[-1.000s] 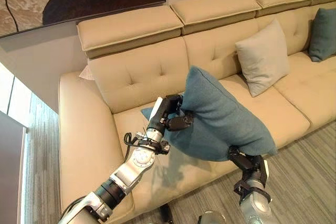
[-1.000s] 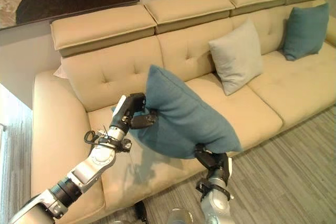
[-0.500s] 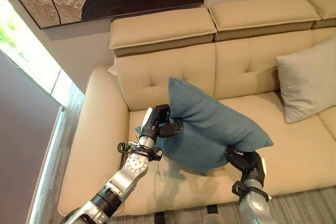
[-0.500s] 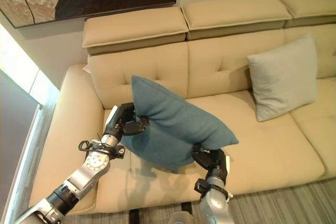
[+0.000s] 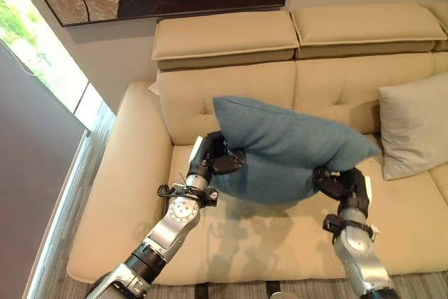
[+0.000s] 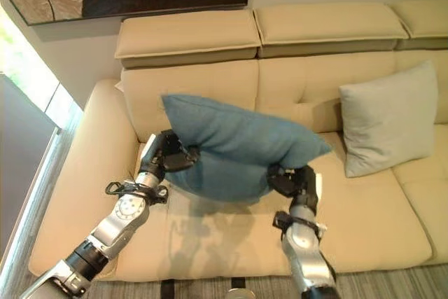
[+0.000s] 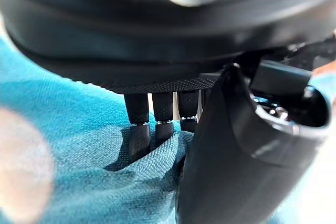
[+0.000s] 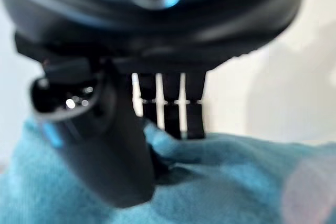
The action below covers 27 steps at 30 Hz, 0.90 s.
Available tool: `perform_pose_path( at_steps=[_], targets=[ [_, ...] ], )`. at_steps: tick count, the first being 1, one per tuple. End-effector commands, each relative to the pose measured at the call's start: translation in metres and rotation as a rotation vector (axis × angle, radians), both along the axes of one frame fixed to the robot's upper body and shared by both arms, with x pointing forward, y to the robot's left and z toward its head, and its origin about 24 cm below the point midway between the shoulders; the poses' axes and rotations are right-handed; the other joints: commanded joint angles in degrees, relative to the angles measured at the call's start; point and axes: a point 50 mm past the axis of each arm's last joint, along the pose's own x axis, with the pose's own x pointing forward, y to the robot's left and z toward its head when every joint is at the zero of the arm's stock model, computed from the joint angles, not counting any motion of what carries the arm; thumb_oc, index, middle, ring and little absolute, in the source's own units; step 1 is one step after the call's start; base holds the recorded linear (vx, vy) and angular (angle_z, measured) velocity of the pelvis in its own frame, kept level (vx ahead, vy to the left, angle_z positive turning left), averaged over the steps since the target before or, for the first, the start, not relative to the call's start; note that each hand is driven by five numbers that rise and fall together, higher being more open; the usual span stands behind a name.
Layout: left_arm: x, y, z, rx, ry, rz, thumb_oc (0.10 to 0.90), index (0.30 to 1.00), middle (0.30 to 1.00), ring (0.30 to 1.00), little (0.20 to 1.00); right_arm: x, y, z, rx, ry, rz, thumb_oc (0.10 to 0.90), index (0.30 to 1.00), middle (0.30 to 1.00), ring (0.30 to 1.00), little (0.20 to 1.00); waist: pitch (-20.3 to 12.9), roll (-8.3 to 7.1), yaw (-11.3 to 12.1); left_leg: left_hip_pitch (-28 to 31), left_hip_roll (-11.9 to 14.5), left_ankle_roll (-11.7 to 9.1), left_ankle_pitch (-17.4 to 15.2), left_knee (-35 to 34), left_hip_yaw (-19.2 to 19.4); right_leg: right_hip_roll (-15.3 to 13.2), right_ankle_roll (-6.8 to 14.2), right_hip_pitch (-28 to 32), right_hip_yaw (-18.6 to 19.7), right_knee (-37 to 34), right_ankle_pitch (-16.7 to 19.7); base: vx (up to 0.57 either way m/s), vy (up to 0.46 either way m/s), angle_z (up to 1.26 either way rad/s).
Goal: Pick up all the scattered cushions and arrange them neatly on the sofa.
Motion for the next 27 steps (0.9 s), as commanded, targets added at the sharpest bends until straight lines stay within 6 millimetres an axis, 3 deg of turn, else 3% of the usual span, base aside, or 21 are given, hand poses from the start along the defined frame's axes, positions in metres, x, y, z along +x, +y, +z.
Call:
perform_pose_path(
  at_steps=[1,2,3,5,7,8,10,14,19,27],
  targets=[
    [0.033,-0.066,0.161,-0.109,-0.542,-0.155,0.4,0.3,0.3,0.3,0.3,0.061,0.103,0.211,-0.314,-0.764,0.279,0.4,0.3,0.3,0.3,0.3,0.72,-1.56,2.28,-2.51,1.31,-1.21,-4.14,0.11,2.73,0.26,0.6,-6.28,4.26,8.16,-8.92,-0.27,-0.016,0.01],
    [0.033,-0.065,0.164,-0.11,-0.549,-0.153,0.4,0.3,0.3,0.3,0.3,0.061,0.105,0.214,-0.317,-0.771,0.28,0.4,0.3,0.3,0.3,0.3,0.81,-1.41,2.26,-2.88,1.35,-1.22,-4.07,0.11,2.82,0.3,0.59,-6.77,4.38,8.28,-8.85,-0.24,-0.001,-0.09],
    [0.038,-0.064,0.18,-0.119,-0.59,-0.126,0.4,0.3,0.3,0.3,0.3,0.064,0.115,0.237,-0.36,-0.837,0.249,0.4,0.3,0.3,0.3,0.3,1.08,-1.23,2.57,-4.87,1.32,-1.36,-3.77,0.11,3.24,0.5,0.65,-8.66,4.92,7.84,-8.36,-0.1,0.017,-0.12],
    [0.047,-0.059,0.204,-0.125,-0.638,-0.054,0.4,0.3,0.3,0.3,0.3,0.07,0.125,0.264,-0.382,-0.898,0.168,0.4,0.3,0.3,0.3,0.3,0.52,-1.03,3.07,-8.13,1.25,-1.62,-3.19,0.11,4.28,0.61,0.98,-11.39,5.39,6.54,-6.94,-0.11,0.01,-0.19],
    [0.06,-0.052,0.22,-0.139,-0.622,0.012,0.4,0.3,0.3,0.3,0.3,0.079,0.143,0.279,-0.396,-0.89,0.123,0.4,0.3,0.3,0.3,0.3,0.44,-0.74,2.99,-11.08,1.26,-1.87,-2.53,0.11,5.13,0.7,1.5,-13.41,6.27,5.02,-5.5,-0.08,0.014,-0.1],
    [0.07,-0.047,0.223,-0.125,-0.582,0.042,0.8,0.9,0.9,0.9,0.9,0.088,0.146,0.281,-0.411,-0.845,0.115,0.8,0.9,0.9,0.9,0.9,0.63,-0.49,2.97,-12.45,1.23,-2.12,-1.85,0.11,5.34,0.68,1.68,-14.5,6.27,4.56,-4.85,-0.08,0.042,-0.04],
    [0.101,-0.024,0.208,-0.04,-0.373,0.164,0.8,0.9,0.9,0.9,0.9,0.106,0.153,0.275,-0.464,-0.716,0.123,0.8,0.9,0.9,0.9,0.9,1.07,0.3,2.95,-14.65,0.92,-2.31,-0.84,0.11,5.55,0.5,1.9,-16.16,6.41,3.65,-3.55,-0.07,0.042,-0.06],
    [0.108,-0.001,0.196,-0.164,-0.263,0.257,0.8,0.9,0.9,0.9,0.9,0.123,0.149,0.241,-0.451,-0.517,0.119,0.8,0.9,0.9,0.9,0.9,1.07,1.1,3.07,-16.81,0.31,-2.7,-0.25,0.11,5.5,0.02,2.12,-17.32,5.95,1.81,-2.43,0.0,0.013,0.0],
    [0.112,0.036,0.184,-0.018,-0.249,0.403,0.8,0.9,0.9,0.9,0.9,0.13,0.127,0.208,-0.377,-0.413,0.029,0.8,0.9,0.9,0.9,0.9,0.11,1.44,2.76,-17.4,0.02,-2.73,-0.27,0.11,5.96,-0.4,2.01,-17.71,5.82,1.48,-2.31,0.02,0.024,0.02],
    [0.111,0.046,0.196,0.115,-0.312,0.497,0.8,0.9,0.9,0.9,0.9,0.128,0.104,0.206,-0.301,-0.45,-0.095,0.8,0.9,0.9,0.9,0.9,-0.55,1.9,2.23,-17.62,-0.27,-2.57,-0.68,0.11,6.01,-0.67,2.17,-17.69,5.46,1.5,-2.45,0.01,0.012,0.04]
  ],
)
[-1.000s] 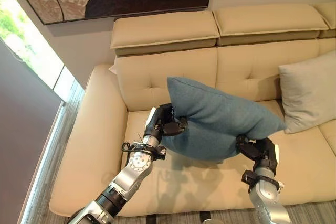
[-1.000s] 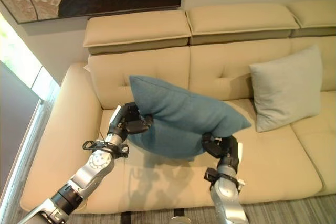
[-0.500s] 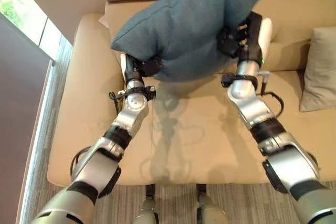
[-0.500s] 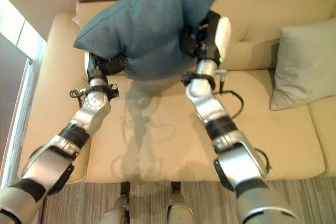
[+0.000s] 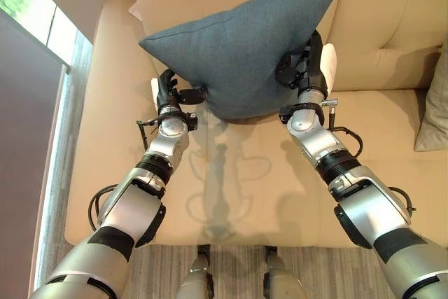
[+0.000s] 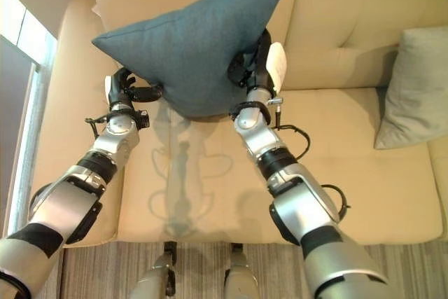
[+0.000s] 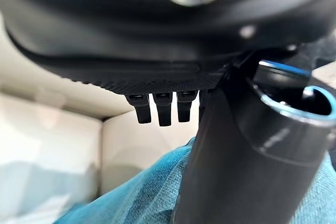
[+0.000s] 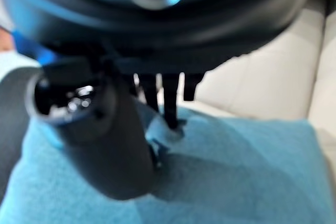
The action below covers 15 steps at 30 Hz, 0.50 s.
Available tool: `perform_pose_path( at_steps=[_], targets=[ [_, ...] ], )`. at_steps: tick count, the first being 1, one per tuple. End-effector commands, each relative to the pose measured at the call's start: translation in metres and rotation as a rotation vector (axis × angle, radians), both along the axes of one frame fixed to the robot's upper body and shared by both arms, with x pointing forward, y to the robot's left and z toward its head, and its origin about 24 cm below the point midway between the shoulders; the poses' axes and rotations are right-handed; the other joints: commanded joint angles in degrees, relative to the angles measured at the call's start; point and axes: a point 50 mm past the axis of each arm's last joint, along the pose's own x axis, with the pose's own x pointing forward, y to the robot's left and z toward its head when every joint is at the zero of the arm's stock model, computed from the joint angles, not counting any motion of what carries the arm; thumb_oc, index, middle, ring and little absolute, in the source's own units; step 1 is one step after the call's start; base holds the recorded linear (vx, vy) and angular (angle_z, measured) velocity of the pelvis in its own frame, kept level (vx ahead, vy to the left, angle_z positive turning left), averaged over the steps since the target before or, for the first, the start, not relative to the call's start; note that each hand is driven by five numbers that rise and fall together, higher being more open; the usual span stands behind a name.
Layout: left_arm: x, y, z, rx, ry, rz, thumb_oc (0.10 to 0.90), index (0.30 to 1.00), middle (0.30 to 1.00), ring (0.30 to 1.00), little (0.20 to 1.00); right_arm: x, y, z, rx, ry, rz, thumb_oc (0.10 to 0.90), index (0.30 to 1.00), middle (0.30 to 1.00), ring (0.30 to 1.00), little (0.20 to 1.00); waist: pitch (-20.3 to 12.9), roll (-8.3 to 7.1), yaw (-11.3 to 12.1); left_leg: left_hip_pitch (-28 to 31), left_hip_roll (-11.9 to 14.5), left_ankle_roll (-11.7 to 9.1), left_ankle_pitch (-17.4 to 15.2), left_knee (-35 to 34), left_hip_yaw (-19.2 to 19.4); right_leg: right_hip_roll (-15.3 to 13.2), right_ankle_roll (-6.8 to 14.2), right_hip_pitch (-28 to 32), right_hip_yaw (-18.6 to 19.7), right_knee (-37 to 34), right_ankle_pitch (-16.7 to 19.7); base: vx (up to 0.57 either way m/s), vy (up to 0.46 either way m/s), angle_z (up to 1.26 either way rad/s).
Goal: Pick up all the scattered cushions and arrange them neatly on the sofa.
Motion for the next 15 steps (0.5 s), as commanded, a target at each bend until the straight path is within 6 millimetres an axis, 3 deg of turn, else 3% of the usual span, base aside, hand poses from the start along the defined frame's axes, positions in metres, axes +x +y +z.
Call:
perform_pose_path(
  at_steps=[1,5,7,9,15],
  targets=[
    [0.005,-0.006,0.105,0.158,-0.311,0.018,0.8,0.9,0.9,0.9,0.9,0.0,0.009,0.057,0.041,-0.223,0.01,0.8,0.9,0.9,0.9,0.9,-1.44,1.66,-0.37,-0.4,0.27,-1.67,-4.17,-0.8,1.32,0.22,3.09,-0.15,3.48,1.42,-6.65,0.0,0.0,0.0],
    [0.004,-0.014,0.108,0.187,-0.319,0.02,0.8,0.9,0.9,0.9,0.9,-0.002,0.007,0.052,0.046,-0.232,0.017,0.8,0.9,0.9,0.9,0.9,-1.96,1.71,-0.63,-0.35,0.5,-1.62,-4.27,-0.8,1.92,0.15,3.22,-0.08,3.61,1.07,-6.55,0.02,0.0,-0.02],
    [0.004,-0.022,0.107,0.216,-0.323,0.022,0.8,0.9,0.9,0.9,0.9,-0.003,0.002,0.048,-0.072,-0.232,-0.03,0.8,0.9,0.9,0.9,0.9,-2.22,1.74,-0.71,-0.47,0.46,-1.58,-4.29,-0.8,1.98,0.2,3.22,-0.03,3.67,0.78,-6.5,0.02,0.0,-0.03],
    [0.001,-0.034,0.102,0.224,-0.348,0.01,0.8,0.9,0.9,0.9,0.9,-0.007,-0.006,0.058,-0.186,-0.295,-0.098,0.8,0.9,0.9,0.9,0.9,-2.61,1.73,-0.75,-0.36,0.48,-1.6,-4.35,-0.8,2.17,0.27,3.29,0.25,3.48,0.45,-6.64,0.04,-0.009,-0.03],
    [0.002,-0.041,0.088,0.255,-0.3,0.031,0.8,0.9,0.9,0.9,0.9,-0.011,-0.015,0.05,-0.243,-0.319,-0.155,0.8,0.9,0.9,0.9,0.9,-4.19,1.55,-0.93,0.91,0.75,-1.57,-4.65,-0.8,2.55,0.35,3.21,1.59,3.3,0.39,-7.37,0.06,-0.016,-0.02]
  ],
)
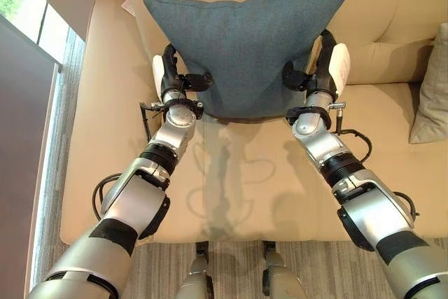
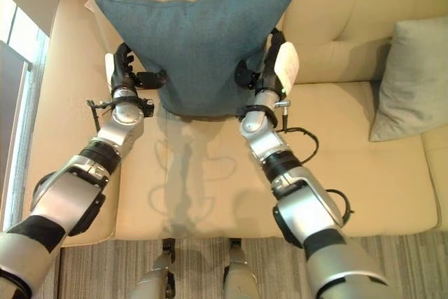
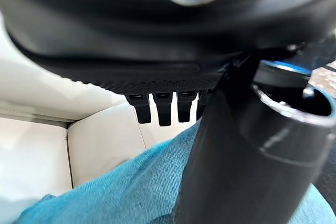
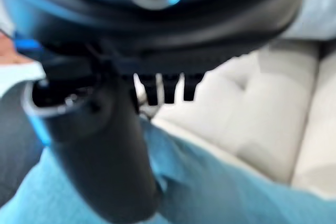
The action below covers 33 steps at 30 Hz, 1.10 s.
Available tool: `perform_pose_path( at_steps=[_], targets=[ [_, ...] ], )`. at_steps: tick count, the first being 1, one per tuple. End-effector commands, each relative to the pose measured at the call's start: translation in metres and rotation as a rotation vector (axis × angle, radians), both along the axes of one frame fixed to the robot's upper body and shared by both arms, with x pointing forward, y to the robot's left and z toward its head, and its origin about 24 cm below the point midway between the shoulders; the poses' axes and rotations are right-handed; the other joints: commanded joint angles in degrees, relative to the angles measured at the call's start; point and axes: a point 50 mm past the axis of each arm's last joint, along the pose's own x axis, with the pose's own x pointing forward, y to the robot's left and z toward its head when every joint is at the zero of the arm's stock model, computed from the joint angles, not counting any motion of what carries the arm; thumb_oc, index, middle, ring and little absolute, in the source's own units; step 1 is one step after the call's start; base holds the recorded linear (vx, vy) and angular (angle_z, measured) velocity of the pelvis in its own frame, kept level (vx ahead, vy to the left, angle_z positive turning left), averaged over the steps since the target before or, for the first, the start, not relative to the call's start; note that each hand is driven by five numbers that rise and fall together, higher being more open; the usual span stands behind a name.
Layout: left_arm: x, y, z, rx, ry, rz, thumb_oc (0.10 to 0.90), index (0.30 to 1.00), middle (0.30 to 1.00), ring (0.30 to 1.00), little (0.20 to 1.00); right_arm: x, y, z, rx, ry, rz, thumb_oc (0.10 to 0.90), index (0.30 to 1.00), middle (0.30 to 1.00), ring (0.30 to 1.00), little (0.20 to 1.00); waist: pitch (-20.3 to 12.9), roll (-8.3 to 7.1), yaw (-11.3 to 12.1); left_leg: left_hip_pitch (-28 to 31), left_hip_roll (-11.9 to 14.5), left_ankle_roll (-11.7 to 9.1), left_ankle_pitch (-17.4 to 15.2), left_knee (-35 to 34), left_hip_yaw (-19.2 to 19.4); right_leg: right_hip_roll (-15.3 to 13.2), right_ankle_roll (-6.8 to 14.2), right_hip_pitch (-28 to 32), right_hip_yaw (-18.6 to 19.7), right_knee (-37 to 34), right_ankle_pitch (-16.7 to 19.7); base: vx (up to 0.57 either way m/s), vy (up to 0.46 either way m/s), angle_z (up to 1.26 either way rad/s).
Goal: Pick up all the scattered cushions and arrange them neatly on the sofa.
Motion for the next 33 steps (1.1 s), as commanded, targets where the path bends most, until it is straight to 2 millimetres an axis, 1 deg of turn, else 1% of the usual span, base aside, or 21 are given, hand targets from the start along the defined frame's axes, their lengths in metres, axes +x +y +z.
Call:
perform_pose_path(
  at_steps=[1,4,6,8,9,10,11,12,14,15,16,17,18,19,20,22,26,28,30,32,33],
  targets=[
    [0.001,-0.021,0.071,0.089,-0.25,-0.002,0.8,0.9,0.9,0.9,0.9,-0.007,0.002,0.057,-0.133,-0.279,-0.023,0.8,0.9,0.9,0.9,0.9,-4.66,1.56,-0.66,1.32,1.1,-1.59,-4.8,0.06,1.86,0.7,3.14,2.84,3.07,0.42,-7.53,0.08,-0.022,-0.02],
    [0.002,-0.019,0.066,0.06,-0.224,-0.02,0.8,0.9,0.9,0.9,0.9,-0.009,-0.005,0.058,-0.12,-0.285,-0.025,0.8,0.9,0.9,0.9,0.9,-5.41,1.71,-0.88,1.78,1.28,-1.64,-4.84,0.06,1.96,0.82,3.14,3.58,2.94,0.53,-7.92,0.07,-0.014,0.0],
    [0.002,-0.02,0.061,0.065,-0.21,-0.027,0.8,0.9,0.9,0.9,0.9,-0.012,-0.003,0.055,-0.106,-0.295,0.013,0.8,0.9,0.9,0.9,0.9,-5.89,1.85,-0.89,2.17,1.24,-1.61,-4.91,0.06,1.87,0.75,3.16,3.98,2.95,0.62,-8.05,0.07,-0.003,0.03],
    [0.003,-0.02,0.055,0.082,-0.184,-0.026,0.8,0.9,0.9,0.9,0.9,-0.018,0.007,0.053,-0.029,-0.311,0.147,0.8,0.9,0.9,0.9,0.9,-6.05,1.8,-1.31,2.4,1.32,-1.63,-4.96,0.06,1.99,0.79,3.14,4.18,2.94,0.73,-8.07,0.07,-0.005,0.04],
    [0.003,-0.016,0.049,0.104,-0.167,-0.015,0.8,0.9,0.9,0.9,0.9,-0.03,0.018,0.049,0.012,-0.326,0.301,0.8,0.9,0.9,0.9,0.9,-5.99,1.79,-2.03,2.41,1.58,-1.69,-4.95,0.06,2.34,0.82,3.16,4.05,3.14,0.82,-8.01,0.06,0.001,0.04],
    [0.003,-0.016,0.048,0.105,-0.164,-0.017,0.8,0.9,0.9,0.9,0.9,-0.03,0.017,0.048,0.013,-0.323,0.301,0.8,0.9,0.9,0.9,0.9,-6.14,1.77,-1.96,2.41,1.58,-1.69,-4.96,0.06,2.34,0.83,3.16,4.05,3.14,0.83,-8.03,0.06,0.002,0.03],
    [0.003,-0.012,0.045,0.115,-0.16,-0.014,0.8,0.9,0.9,0.9,0.9,-0.039,0.022,0.05,-0.036,-0.337,0.391,0.8,0.9,0.9,0.9,0.9,-6.11,1.64,-2.42,2.3,1.68,-1.72,-4.99,0.06,2.52,0.87,3.18,3.82,3.29,0.91,-8.03,0.07,-0.01,-0.01],
    [0.001,-0.006,0.044,0.158,-0.173,-0.017,0.8,0.9,0.9,0.9,0.9,-0.063,0.017,0.061,-0.291,-0.412,0.447,0.8,0.9,0.9,0.9,0.9,-6.16,1.5,-2.98,2.43,1.83,-1.77,-5.41,0.06,2.68,0.93,3.26,3.73,3.34,1.13,-8.41,0.06,-0.008,-0.02],
    [0.001,-0.007,0.044,0.159,-0.172,-0.019,0.8,0.9,0.9,0.9,0.9,-0.064,0.016,0.06,-0.292,-0.411,0.444,0.8,0.9,0.9,0.9,0.9,-6.41,1.55,-2.93,2.03,1.79,-1.74,-5.1,0.06,2.56,0.9,3.26,3.4,3.26,1.11,-8.16,0.03,-0.007,0.03],
    [0.001,-0.003,0.044,0.193,-0.18,-0.017,0.8,0.9,0.9,0.9,0.9,-0.079,0.014,0.068,-0.356,-0.463,0.497,0.8,0.9,0.9,0.9,0.9,-6.19,1.39,-3.5,2.19,1.9,-1.78,-5.44,0.06,2.73,0.99,3.33,3.4,3.43,1.17,-8.43,0.03,-0.004,0.06],
    [0.002,0.002,0.043,0.232,-0.166,-0.019,0.8,0.9,0.9,0.9,0.9,-0.094,0.01,0.067,-0.366,-0.459,0.598,0.8,0.9,0.9,0.9,0.9,-6.21,1.21,-4.32,1.66,1.97,-1.77,-5.17,0.06,2.88,0.97,3.41,2.78,3.51,1.15,-8.05,0.04,-0.004,0.01],
    [0.002,0.0,0.043,0.233,-0.166,-0.023,0.8,0.9,0.9,0.9,0.9,-0.094,0.008,0.067,-0.365,-0.456,0.597,0.8,0.9,0.9,0.9,0.9,-6.34,1.16,-4.14,1.6,1.96,-1.76,-5.17,0.06,2.88,0.96,3.42,2.71,3.51,1.16,-8.05,0.0,0.0,0.0],
    [0.003,0.015,0.045,0.257,-0.146,-0.001,0.8,0.9,0.9,0.9,0.9,-0.104,0.005,0.068,-0.402,-0.427,0.678,0.8,0.9,0.9,0.9,0.9,-6.24,0.98,-5.01,1.28,2.11,-1.81,-5.28,0.06,3.2,0.94,3.63,2.25,3.6,1.06,-7.86,0.02,-0.002,-0.04],
    [0.004,0.02,0.044,0.25,-0.133,0.01,0.8,0.9,0.9,0.9,0.9,-0.107,0.003,0.067,-0.402,-0.423,0.69,0.8,0.9,0.9,0.9,0.9,-6.12,1.02,-5.36,1.24,2.11,-1.81,-5.34,0.06,3.41,0.92,3.71,2.08,3.71,1.05,-7.74,0.02,-0.001,-0.08],
    [0.004,0.02,0.044,0.25,-0.133,0.008,0.8,0.9,0.9,0.9,0.9,-0.107,0.003,0.067,-0.401,-0.423,0.689,0.8,0.9,0.9,0.9,0.9,-6.17,0.98,-5.26,1.22,2.11,-1.8,-5.34,0.06,3.43,0.92,3.72,2.05,3.74,1.05,-7.73,0.01,0.013,-0.17],
    [0.005,0.032,0.044,0.27,-0.111,0.03,0.8,0.9,0.9,0.9,0.9,-0.114,-0.004,0.067,-0.448,-0.439,0.668,0.8,0.9,0.9,0.9,0.9,-5.72,1.07,-6.07,1.21,2.21,-1.75,-5.42,0.06,3.94,0.88,3.85,1.68,3.99,1.18,-7.66,0.03,0.021,-0.17],
    [0.005,0.031,0.043,0.276,-0.116,0.02,0.8,0.9,0.9,0.9,0.9,-0.122,-0.012,0.071,-0.541,-0.491,0.587,0.8,0.9,0.9,0.9,0.9,-4.96,1.12,-6.49,1.39,2.12,-1.54,-5.62,0.06,3.98,0.8,3.92,1.72,4.14,1.36,-7.89,0.01,0.004,-0.03],
    [0.005,0.03,0.04,0.279,-0.106,0.032,0.8,0.9,0.9,0.9,0.9,-0.121,-0.016,0.072,-0.527,-0.54,0.517,0.8,0.9,0.9,0.9,0.9,-4.42,1.09,-6.6,1.59,2.07,-1.36,-5.76,0.06,4.1,0.73,3.87,1.69,4.28,1.63,-8.02,0.0,0.0,0.0],
    [0.005,0.028,0.037,0.263,-0.093,0.037,0.8,0.9,0.9,0.9,0.9,-0.124,-0.015,0.074,-0.483,-0.571,0.516,0.8,0.9,0.9,0.9,0.9,-4.16,1.1,-6.71,1.72,2.08,-1.23,-5.8,0.06,4.11,0.79,3.85,1.6,4.4,1.76,-8.1,0.0,0.0,0.0],
    [0.006,0.021,0.039,0.258,-0.091,0.024,0.8,0.9,0.9,0.9,0.9,-0.126,-0.012,0.072,-0.382,-0.559,0.592,0.8,0.9,0.9,0.9,0.9,-3.93,1.04,-6.9,1.7,2.04,-1.15,-5.88,0.06,4.12,0.77,3.82,1.52,4.42,1.95,-8.22,0.0,0.0,0.0],
    [0.006,0.011,0.037,0.267,-0.085,0.003,0.8,0.9,0.9,0.9,0.9,-0.122,-0.007,0.062,-0.212,-0.494,0.718,0.8,0.9,0.9,0.9,0.9,-3.65,0.95,-6.82,2.17,2.03,-1.03,-6.27,0.06,4.12,0.83,3.72,1.81,4.55,2.07,-8.46,0.0,0.0,0.0]
  ],
)
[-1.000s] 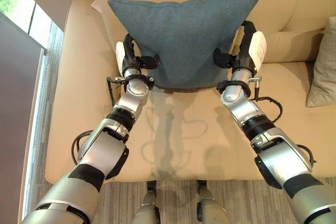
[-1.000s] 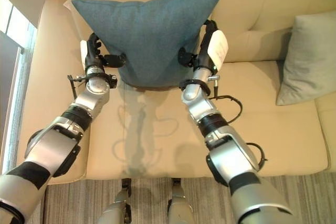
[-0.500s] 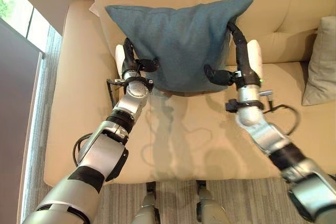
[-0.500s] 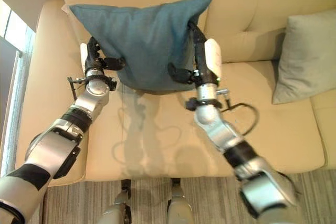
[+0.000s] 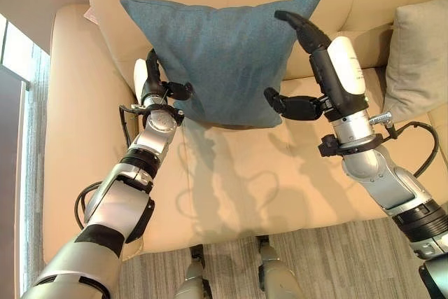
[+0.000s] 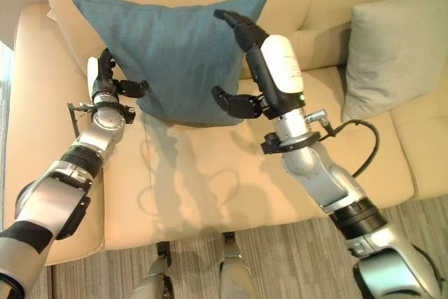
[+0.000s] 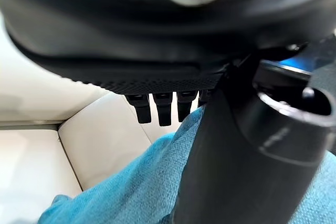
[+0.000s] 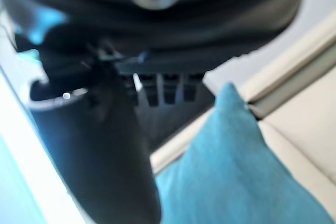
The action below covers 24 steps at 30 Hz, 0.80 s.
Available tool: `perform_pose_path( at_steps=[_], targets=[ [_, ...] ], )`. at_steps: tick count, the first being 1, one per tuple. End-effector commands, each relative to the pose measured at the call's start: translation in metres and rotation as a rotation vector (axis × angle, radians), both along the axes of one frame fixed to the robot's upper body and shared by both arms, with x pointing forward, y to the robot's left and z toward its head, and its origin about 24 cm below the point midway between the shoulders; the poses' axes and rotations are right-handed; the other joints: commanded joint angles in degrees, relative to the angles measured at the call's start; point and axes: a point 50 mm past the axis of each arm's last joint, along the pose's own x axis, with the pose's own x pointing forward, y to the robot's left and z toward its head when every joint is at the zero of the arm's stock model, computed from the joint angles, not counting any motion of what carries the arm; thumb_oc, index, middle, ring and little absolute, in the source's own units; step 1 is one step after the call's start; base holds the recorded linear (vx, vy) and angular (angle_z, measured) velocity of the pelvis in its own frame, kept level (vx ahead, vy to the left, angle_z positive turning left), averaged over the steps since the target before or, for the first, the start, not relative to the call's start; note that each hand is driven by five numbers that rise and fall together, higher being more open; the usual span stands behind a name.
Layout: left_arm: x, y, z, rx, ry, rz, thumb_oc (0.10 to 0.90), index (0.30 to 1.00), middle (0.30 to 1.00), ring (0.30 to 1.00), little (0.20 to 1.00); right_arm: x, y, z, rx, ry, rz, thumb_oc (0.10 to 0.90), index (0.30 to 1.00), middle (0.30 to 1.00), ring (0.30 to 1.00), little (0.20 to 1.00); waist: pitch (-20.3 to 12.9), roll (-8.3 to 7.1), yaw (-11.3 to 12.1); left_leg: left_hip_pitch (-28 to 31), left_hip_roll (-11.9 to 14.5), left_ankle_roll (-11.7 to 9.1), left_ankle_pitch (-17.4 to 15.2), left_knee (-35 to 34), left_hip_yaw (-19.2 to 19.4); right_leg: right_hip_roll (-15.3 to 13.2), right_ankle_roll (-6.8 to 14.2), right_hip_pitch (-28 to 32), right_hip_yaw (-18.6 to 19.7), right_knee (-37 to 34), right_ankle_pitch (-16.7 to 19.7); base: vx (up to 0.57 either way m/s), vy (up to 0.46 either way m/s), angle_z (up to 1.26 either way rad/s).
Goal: Pick up all the scattered cushions and arrange them neatly on the sofa.
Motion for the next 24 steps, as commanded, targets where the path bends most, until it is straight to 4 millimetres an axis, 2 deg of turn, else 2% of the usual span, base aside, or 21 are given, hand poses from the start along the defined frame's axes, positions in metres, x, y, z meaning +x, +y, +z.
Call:
perform_pose_path(
  at_steps=[1,2,3,5,6,8,11,13,15,18,19,20,22,24],
  targets=[
    [0.009,-0.036,0.048,0.103,-0.136,-0.075,0.8,0.9,0.9,0.9,0.9,-0.017,0.011,0.029,0.325,-0.015,0.308,0.8,0.9,0.9,0.9,0.9,-3.76,0.73,-0.36,2.51,2.08,-2.22,-5.64,0.13,2.13,0.6,3.23,2.68,2.98,2.08,-8.12,0.0,0.0,0.0],
    [0.009,-0.036,0.049,0.104,-0.137,-0.075,0.8,0.9,0.9,0.9,0.9,-0.017,0.01,0.029,0.325,-0.015,0.31,0.8,0.9,0.9,0.9,0.9,-3.84,0.72,-0.44,2.2,2.02,-2.18,-5.34,0.13,2.05,0.54,3.24,2.44,2.93,2.03,-7.88,0.0,0.0,0.0],
    [0.008,-0.042,0.052,0.119,-0.149,-0.098,0.8,0.9,0.9,0.9,0.9,-0.009,0.014,0.012,0.353,0.104,0.34,0.8,0.9,0.9,0.9,0.9,-3.71,0.61,-0.15,2.28,2.02,-2.12,-5.34,0.13,2.02,0.46,3.22,2.51,2.87,2.01,-7.84,0.0,0.0,0.0],
    [0.008,-0.043,0.055,0.121,-0.16,-0.104,0.8,0.9,0.9,0.9,0.9,-0.004,0.015,0.005,0.356,0.157,0.343,0.8,0.9,0.9,0.9,0.9,-3.57,0.54,-0.1,2.39,1.98,-2.12,-5.32,0.13,2.02,0.44,3.21,2.59,2.83,2.02,-7.82,0.0,0.0,0.0],
    [0.008,-0.042,0.066,0.142,-0.189,-0.104,0.8,0.9,0.9,0.9,0.9,0.005,0.019,-0.008,0.37,0.245,0.347,0.8,0.9,0.9,0.9,0.9,-3.29,0.5,0.34,2.56,1.89,-2.06,-5.17,0.13,2.15,0.4,3.15,2.71,2.71,2.14,-7.8,0.0,0.0,0.0],
    [0.008,-0.038,0.074,0.144,-0.211,-0.103,0.8,0.9,0.9,0.9,0.9,0.008,0.021,-0.012,0.364,0.279,0.357,0.8,0.9,0.9,0.9,0.9,-2.95,0.51,0.51,2.68,1.82,-1.99,-5.16,0.13,2.14,0.37,3.17,2.86,2.64,2.23,-7.86,0.0,0.0,0.0],
    [0.008,-0.037,0.082,0.149,-0.223,-0.111,0.8,0.9,0.9,0.9,0.9,0.024,0.03,-0.035,0.374,0.381,0.303,0.8,0.9,0.9,0.9,0.9,-2.46,0.83,1.65,3.13,1.61,-1.81,-5.13,0.13,1.85,0.25,3.06,3.22,2.38,2.43,-8.06,0.0,0.0,0.0],
    [0.007,-0.041,0.091,0.17,-0.254,-0.121,0.8,0.9,0.9,0.9,0.9,0.034,0.039,-0.041,0.352,0.415,0.278,0.8,0.9,0.9,0.9,0.9,-2.11,0.83,2.47,3.55,1.48,-1.73,-5.11,0.13,1.6,0.22,3.05,3.76,2.14,2.4,-8.14,0.0,0.0,0.0],
    [0.007,-0.046,0.092,0.168,-0.264,-0.133,0.8,0.9,0.9,0.9,0.9,0.039,0.042,-0.041,0.35,0.42,0.265,0.8,0.9,0.9,0.9,0.9,-2.07,0.84,2.97,3.65,1.41,-1.71,-5.05,0.13,1.43,0.23,3.04,4.01,2.05,2.33,-8.14,0.0,0.0,0.0],
    [0.003,-0.061,0.095,0.178,-0.3,-0.213,0.8,0.9,0.9,0.9,0.9,0.056,0.049,-0.028,0.329,0.375,0.187,0.8,0.9,0.9,0.9,0.9,-1.72,1.04,4.72,3.76,1.18,-1.7,-4.83,0.13,0.74,0.24,2.97,4.61,1.34,2.09,-8.17,0.01,-0.009,0.04],
    [0.003,-0.061,0.096,0.179,-0.301,-0.211,0.8,0.9,0.9,0.9,0.9,0.056,0.05,-0.028,0.329,0.373,0.189,0.8,0.9,0.9,0.9,0.9,-1.64,1.02,4.64,3.78,1.19,-1.71,-4.84,0.13,0.75,0.24,2.96,4.63,1.35,2.08,-8.16,0.0,0.0,0.0],
    [-0.003,-0.068,0.103,0.215,-0.357,-0.27,0.8,0.9,0.9,0.9,0.9,0.066,0.046,-0.016,0.381,0.356,0.157,0.8,0.9,0.9,0.9,0.9,-1.6,1.0,5.78,3.74,1.08,-1.75,-4.69,0.13,0.47,0.27,2.91,4.96,0.87,1.88,-8.18,0.0,0.0,0.0],
    [-0.009,-0.069,0.102,0.248,-0.377,-0.342,0.8,0.9,0.9,0.9,0.9,0.078,0.038,-0.007,0.449,0.34,0.09,0.8,0.9,0.9,0.9,0.9,-1.75,1.0,7.64,3.76,0.94,-1.85,-4.55,0.13,-0.1,0.54,2.75,5.7,0.28,1.79,-8.59,0.04,-0.035,0.06],
    [-0.012,-0.066,0.106,0.266,-0.406,-0.356,0.8,0.9,0.9,0.9,0.9,0.08,0.03,0.001,0.422,0.308,0.042,0.8,0.9,0.9,0.9,0.9,-1.83,0.67,8.41,3.96,1.07,-1.95,-4.58,0.13,-0.57,0.76,2.58,6.26,-0.19,2.01,-9.24,0.04,-0.061,0.22]
  ],
)
